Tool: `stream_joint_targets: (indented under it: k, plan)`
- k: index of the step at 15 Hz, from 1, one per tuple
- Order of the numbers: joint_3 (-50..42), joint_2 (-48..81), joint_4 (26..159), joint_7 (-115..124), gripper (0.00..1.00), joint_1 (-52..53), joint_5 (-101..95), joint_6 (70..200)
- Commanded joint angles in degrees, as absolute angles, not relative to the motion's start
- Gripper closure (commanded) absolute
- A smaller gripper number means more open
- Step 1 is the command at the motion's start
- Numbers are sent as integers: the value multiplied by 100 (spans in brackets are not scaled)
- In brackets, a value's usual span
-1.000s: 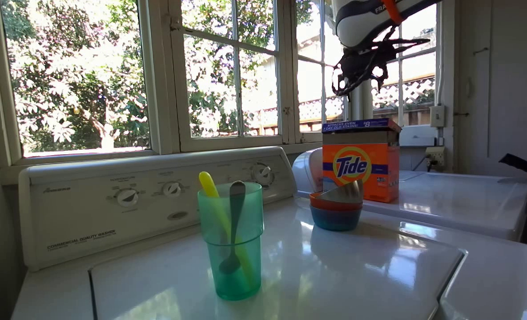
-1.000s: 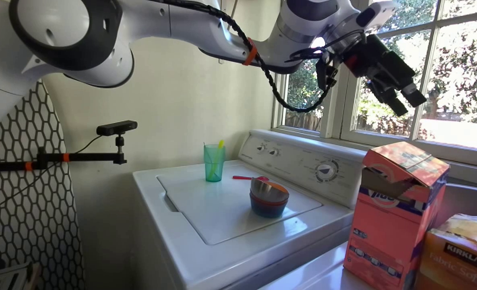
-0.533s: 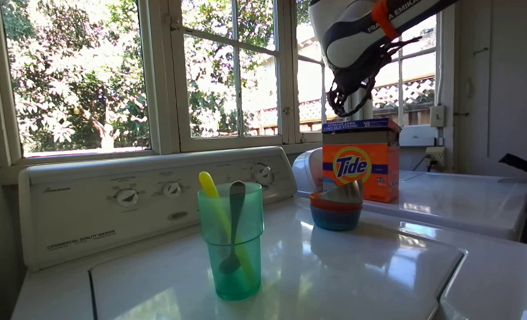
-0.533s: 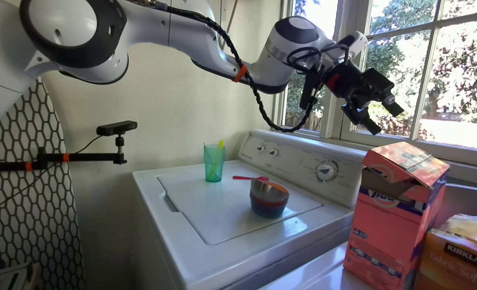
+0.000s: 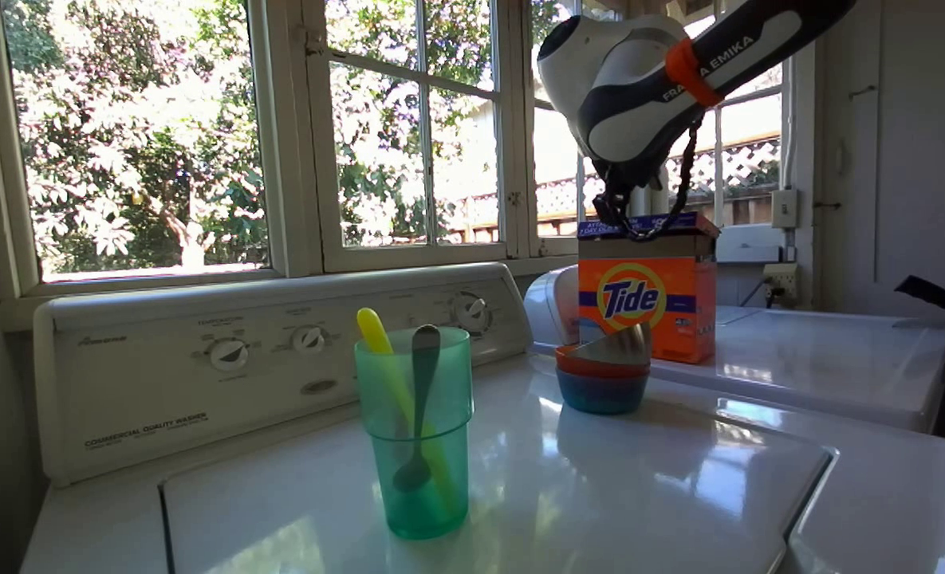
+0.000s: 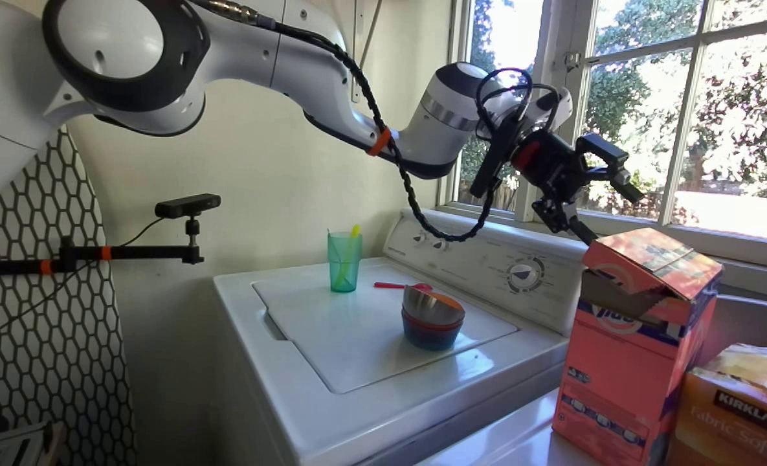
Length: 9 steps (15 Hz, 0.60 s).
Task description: Open the box
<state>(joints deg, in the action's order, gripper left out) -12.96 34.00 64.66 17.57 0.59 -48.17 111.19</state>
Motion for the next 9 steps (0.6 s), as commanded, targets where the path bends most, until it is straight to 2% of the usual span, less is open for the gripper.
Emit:
stream_joint_targets:
  k: [1, 9]
  plan:
    - [-1268, 3372, 6644, 1310, 0, 47, -5145, 11136]
    - [-1226, 3583, 6447, 823, 0, 18, -5359, 10941]
